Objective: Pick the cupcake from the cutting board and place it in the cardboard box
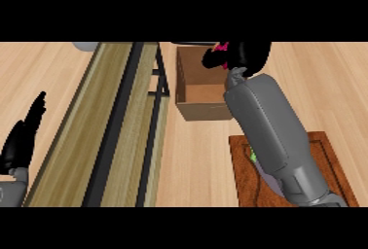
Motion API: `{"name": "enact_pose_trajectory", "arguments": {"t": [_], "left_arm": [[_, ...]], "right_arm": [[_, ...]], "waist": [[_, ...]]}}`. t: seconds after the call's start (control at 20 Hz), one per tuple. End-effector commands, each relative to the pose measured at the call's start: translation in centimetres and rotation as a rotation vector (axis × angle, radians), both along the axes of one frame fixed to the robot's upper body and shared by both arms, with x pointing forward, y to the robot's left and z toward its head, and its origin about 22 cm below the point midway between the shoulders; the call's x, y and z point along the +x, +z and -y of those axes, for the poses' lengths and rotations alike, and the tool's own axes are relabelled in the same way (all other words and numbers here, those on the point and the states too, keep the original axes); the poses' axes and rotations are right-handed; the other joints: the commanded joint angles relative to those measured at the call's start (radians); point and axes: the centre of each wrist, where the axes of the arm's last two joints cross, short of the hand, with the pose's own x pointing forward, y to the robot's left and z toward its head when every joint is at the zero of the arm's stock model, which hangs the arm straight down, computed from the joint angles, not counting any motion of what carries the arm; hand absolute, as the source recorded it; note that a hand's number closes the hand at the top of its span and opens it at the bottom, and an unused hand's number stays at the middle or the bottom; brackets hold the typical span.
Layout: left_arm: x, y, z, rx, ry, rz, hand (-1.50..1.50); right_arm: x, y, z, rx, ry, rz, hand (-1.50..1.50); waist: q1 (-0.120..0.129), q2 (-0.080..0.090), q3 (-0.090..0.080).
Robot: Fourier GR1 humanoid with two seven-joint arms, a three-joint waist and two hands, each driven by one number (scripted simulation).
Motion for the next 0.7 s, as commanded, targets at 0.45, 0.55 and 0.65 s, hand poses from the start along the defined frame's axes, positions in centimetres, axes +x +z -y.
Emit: {"name": "enact_pose_trajectory", "arguments": {"t": [0.45,0.55,0.65], "left_arm": [[0.9,0.5,1.0,-0.003,-0.011,0.008,0.0],[1.2,0.5,2.2,0.003,-0.017,0.028,0.0],[1.0,-0.5,1.3,-0.003,-0.026,0.012,0.0]], "right_arm": [[4.0,-5.9,1.9,0.196,-0.138,-0.125,-1.5],[3.9,-7.3,2.5,0.196,-0.12,-0.094,-1.5],[4.7,-5.3,1.9,0.215,-0.107,-0.033,-1.5]], "waist": [[0.016,0.04,-0.002],[0.008,0.039,-0.002],[0.014,0.042,-0.002]]}}
